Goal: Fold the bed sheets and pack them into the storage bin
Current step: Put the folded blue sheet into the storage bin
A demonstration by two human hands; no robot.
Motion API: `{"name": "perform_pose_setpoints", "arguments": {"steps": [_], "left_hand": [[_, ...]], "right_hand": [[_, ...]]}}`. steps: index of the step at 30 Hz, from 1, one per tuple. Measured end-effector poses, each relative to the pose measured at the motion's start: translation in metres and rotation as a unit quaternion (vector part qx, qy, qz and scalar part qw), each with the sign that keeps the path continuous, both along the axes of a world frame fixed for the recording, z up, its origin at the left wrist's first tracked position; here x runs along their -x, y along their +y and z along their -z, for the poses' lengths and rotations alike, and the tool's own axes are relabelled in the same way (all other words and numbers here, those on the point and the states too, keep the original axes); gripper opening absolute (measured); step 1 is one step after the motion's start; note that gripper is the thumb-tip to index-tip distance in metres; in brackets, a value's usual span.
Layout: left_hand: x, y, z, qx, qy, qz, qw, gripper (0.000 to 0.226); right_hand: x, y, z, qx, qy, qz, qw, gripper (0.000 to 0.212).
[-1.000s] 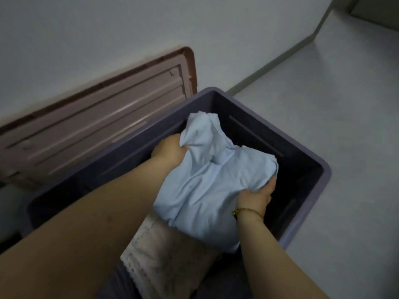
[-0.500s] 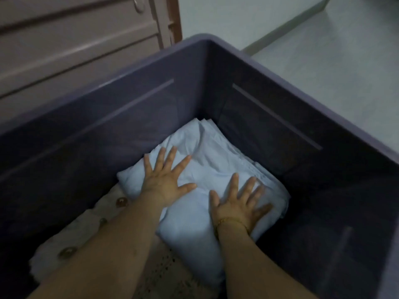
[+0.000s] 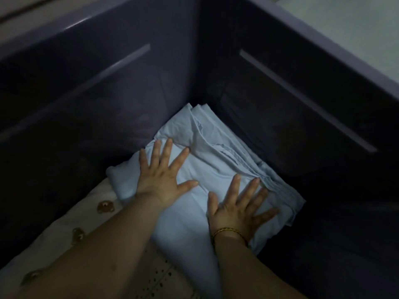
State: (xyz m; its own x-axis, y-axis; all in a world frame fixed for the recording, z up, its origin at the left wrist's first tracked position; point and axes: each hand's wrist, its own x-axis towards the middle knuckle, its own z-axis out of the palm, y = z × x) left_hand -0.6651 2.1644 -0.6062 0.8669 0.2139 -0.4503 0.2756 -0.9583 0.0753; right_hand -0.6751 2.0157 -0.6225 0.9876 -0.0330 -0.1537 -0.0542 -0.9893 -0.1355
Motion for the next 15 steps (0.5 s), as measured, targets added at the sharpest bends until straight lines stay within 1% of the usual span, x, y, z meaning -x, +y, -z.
{"name": "perform_pose_setpoints", "arguments": {"steps": [2,3,5,6,7,8,10,13,15], "left_hand": [[0.0,-0.001,0.0,-0.007,-0.006,0.005,1.0,0.073],[0.001,0.0,0.0,-0.012,-0.007,0.009,1.0,0.075],[0.002,0.001,-0.002,-0.023,-0.001,0.016,1.0,0.076],[0.002,0.0,-0.004,-0.024,0.003,0.018,1.0,0.078],[0.004,-0.003,-0.004,-0.022,0.002,0.018,1.0,0.079],[0.005,-0.003,-0.007,-0.029,-0.005,0.026,0.999,0.079],[0.01,-0.001,-0.014,-0.035,0.007,0.05,0.998,0.073],[0.034,0.01,-0.041,-0.032,0.074,0.082,0.993,0.063],[0.056,0.018,-0.077,-0.034,0.121,0.082,0.989,0.058]], "right_hand": [[-0.002,-0.001,0.0,-0.008,0.01,-0.003,1.0,0.07],[0.0,-0.002,0.002,-0.009,0.001,0.002,1.0,0.075],[0.002,-0.002,0.0,0.005,0.022,0.009,1.0,0.087],[0.002,-0.004,-0.001,0.009,0.04,-0.001,0.999,0.087],[0.002,-0.007,-0.003,0.01,0.054,-0.004,0.998,0.082],[0.001,-0.008,-0.005,0.021,0.079,-0.005,0.997,0.077],[-0.005,-0.005,-0.011,0.048,0.154,-0.006,0.987,0.072],[-0.012,0.0,-0.04,0.071,0.242,-0.015,0.968,0.071],[-0.019,0.001,-0.074,0.088,0.3,-0.029,0.949,0.073]]}}
